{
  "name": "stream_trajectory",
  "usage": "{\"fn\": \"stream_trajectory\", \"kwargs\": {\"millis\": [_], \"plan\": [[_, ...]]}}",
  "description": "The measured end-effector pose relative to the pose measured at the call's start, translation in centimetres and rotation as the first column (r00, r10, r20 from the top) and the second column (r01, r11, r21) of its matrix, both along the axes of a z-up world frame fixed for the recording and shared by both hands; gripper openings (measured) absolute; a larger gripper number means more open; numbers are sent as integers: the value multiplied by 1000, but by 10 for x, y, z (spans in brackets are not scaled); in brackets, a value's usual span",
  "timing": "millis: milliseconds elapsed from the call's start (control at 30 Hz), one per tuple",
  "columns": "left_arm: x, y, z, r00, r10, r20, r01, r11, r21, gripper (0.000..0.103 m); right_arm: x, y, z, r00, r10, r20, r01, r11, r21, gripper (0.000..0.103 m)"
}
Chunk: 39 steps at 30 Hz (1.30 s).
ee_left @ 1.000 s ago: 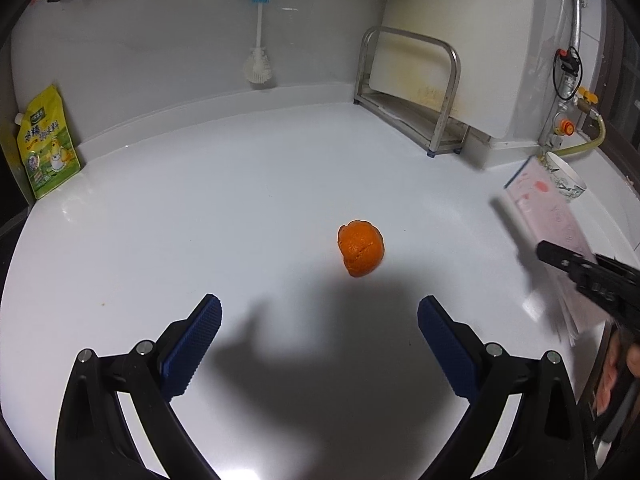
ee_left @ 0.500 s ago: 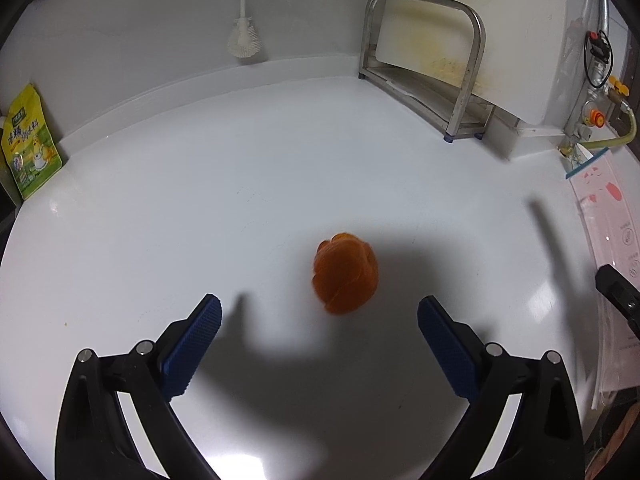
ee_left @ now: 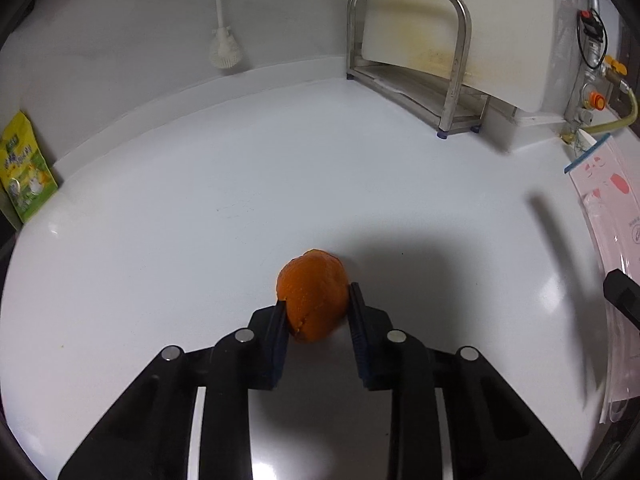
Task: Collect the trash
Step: 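Grasp the orange peel with the left tool while the right tool holds the clear sheet, then carry the peel and clear sheet over the bin and open both tools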
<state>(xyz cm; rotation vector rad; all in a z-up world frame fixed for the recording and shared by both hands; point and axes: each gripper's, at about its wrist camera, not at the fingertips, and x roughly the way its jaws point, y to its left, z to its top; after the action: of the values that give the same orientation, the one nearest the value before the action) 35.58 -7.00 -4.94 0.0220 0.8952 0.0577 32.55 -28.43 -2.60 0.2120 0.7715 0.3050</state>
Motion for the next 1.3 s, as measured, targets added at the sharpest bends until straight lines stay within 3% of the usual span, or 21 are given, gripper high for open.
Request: {"fn": "stream_trajectory", "kwargs": {"millis": [267, 533, 933, 1167, 1300], "plan": [[-21, 4, 18, 999, -29, 45, 29, 1000, -1, 22, -3, 1, 1, 1000, 7, 5, -7, 1000, 6, 11], [-85, 3, 45, 990, -99, 105, 97, 995, 31, 22, -31, 10, 5, 1000, 5, 20, -6, 1000, 27, 11], [-204, 12, 67, 970, -189, 153, 176, 980, 91, 22, -156, 38, 18, 997, -15, 78, 13, 999, 32, 11], [-270, 23, 75, 961, -191, 200, 195, 981, 3, 22, -236, 48, 27, 991, -71, 115, 71, 997, 7, 11], [-303, 28, 72, 957, -202, 208, 209, 978, -10, 22, -287, 54, 22, 988, -102, 119, 98, 995, 34, 11]]}}
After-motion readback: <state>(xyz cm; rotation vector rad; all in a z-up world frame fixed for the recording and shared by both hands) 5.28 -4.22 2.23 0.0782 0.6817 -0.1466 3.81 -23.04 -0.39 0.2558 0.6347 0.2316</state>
